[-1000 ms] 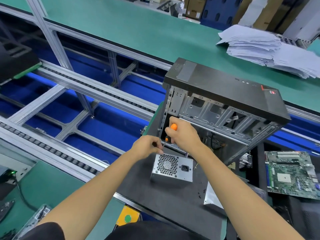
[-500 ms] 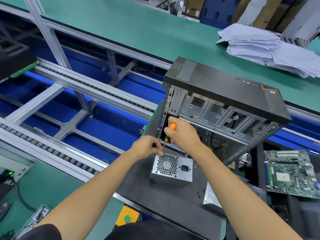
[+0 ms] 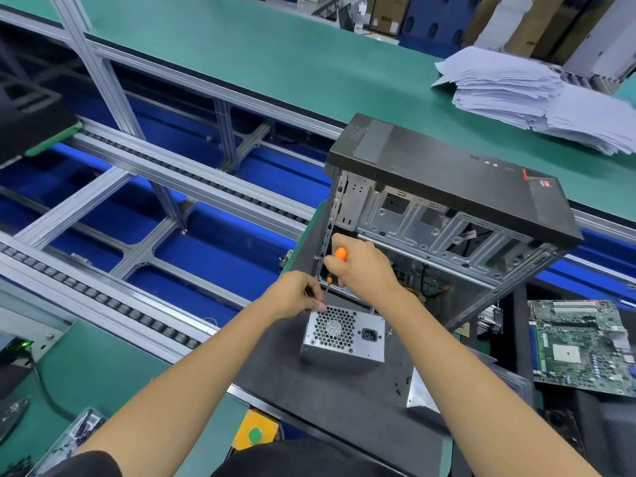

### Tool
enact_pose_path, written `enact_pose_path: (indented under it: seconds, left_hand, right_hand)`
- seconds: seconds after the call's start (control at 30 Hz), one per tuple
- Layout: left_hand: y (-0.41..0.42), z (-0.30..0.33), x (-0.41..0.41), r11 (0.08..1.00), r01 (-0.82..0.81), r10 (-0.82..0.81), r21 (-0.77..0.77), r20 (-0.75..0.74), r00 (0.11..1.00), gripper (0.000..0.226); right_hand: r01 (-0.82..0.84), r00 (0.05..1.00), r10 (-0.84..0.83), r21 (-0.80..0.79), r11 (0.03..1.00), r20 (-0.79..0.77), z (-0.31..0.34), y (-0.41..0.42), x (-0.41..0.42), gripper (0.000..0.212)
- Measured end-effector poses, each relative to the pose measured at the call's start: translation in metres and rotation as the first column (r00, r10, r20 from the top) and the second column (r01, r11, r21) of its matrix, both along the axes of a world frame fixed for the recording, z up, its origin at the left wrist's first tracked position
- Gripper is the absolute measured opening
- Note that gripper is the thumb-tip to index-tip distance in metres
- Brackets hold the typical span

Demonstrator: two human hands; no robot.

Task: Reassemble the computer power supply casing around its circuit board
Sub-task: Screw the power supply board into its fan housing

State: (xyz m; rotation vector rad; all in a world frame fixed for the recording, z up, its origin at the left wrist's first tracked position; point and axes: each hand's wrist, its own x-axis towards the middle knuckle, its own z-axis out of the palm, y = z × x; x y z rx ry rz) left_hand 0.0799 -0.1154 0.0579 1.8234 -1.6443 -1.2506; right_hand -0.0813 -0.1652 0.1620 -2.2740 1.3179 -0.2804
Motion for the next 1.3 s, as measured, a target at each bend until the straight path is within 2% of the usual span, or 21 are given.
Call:
enact_pose_path:
  seconds: [0.17, 0.33, 0.4, 0.53, 0.63, 0.73, 1.0, 1.3]
  left_hand:
    - [-0.001, 0.001, 0.006, 0.996, 0.004, 0.006, 0.087, -0.11, 0.994, 0.016]
    - [0.005, -0.001, 0.003, 0.99, -0.069, 0.093, 0.119, -0.213, 0.972, 0.015]
    - [0.013, -0.002, 0.002, 0.981, -0.124, 0.162, 0.152, -0.272, 0.949, 0.023]
    - [0.035, -0.009, -0.009, 0.916, -0.346, 0.395, 0.206, -0.295, 0.87, 0.045]
    - [0.046, -0.016, -0.024, 0.842, -0.494, 0.539, 0.216, -0.303, 0.786, 0.047]
    - [0.049, -0.017, -0.031, 0.779, -0.57, 0.626, 0.259, -0.363, 0.69, 0.046]
    - [0.05, -0.021, -0.033, 0.747, -0.605, 0.662, 0.276, -0.396, 0.636, 0.04]
    - [0.049, -0.022, -0.033, 0.752, -0.608, 0.655, 0.255, -0.395, 0.644, 0.035]
  right_hand:
    - [-0.029, 0.999, 0.03, 0.04, 0.999, -0.03, 0.003, -0.005, 0.0, 0.015]
    - [-0.117, 0.989, 0.124, 0.086, 0.989, -0.083, 0.009, -0.012, -0.001, 0.016]
    - [-0.139, 0.984, 0.149, 0.096, 0.986, -0.094, 0.011, -0.014, -0.001, 0.016]
    - [-0.167, 0.976, 0.174, 0.063, 0.984, -0.128, 0.011, -0.015, 0.0, 0.018]
    - [-0.175, 0.974, 0.177, 0.027, 0.984, -0.143, 0.009, -0.015, 0.001, 0.019]
    - [-0.192, 0.97, 0.189, -0.006, 0.981, -0.156, 0.008, -0.016, 0.002, 0.02]
    - [-0.255, 0.953, 0.257, 0.035, 0.966, -0.161, 0.013, -0.017, 0.003, 0.015]
    - [-0.511, 0.808, 0.538, 0.169, 0.843, -0.239, 0.027, -0.023, 0.003, 0.018]
